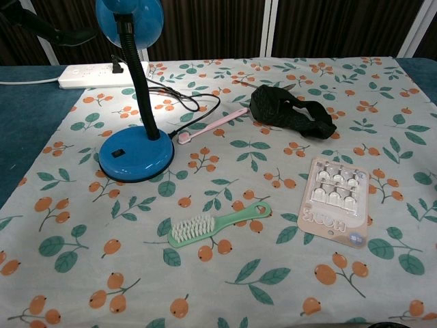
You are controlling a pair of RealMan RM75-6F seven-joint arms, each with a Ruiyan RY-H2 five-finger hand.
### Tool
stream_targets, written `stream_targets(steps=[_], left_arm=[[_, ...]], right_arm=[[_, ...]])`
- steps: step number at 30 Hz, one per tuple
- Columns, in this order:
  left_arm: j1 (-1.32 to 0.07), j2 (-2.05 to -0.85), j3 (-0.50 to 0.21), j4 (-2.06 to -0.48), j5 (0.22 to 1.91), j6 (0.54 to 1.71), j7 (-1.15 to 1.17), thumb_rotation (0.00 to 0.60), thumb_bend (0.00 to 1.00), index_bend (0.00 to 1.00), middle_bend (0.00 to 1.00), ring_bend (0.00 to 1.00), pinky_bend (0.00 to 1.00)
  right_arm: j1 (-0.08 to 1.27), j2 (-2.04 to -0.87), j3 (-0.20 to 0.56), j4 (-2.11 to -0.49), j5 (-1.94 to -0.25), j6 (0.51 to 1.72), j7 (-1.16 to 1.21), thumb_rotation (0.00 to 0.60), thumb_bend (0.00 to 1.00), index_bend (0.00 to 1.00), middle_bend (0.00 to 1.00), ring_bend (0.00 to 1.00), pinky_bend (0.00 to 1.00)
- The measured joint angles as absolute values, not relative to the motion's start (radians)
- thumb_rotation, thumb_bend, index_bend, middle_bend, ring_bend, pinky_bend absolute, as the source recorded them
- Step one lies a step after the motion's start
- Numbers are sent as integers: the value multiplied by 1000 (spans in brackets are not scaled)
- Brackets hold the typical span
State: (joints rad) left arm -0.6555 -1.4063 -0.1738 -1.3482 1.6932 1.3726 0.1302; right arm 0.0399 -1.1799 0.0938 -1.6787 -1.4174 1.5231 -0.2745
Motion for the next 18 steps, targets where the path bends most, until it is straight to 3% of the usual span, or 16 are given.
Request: stream_targets(steps=[18], left_arm=[[-662, -1409, -168, -1364, 1677, 1363, 153, 600, 287, 159, 103, 0, 63]], right_arm=[[40, -1179, 94, -1679, -1418, 1523, -272, 600, 174, 0, 39, 64, 127]])
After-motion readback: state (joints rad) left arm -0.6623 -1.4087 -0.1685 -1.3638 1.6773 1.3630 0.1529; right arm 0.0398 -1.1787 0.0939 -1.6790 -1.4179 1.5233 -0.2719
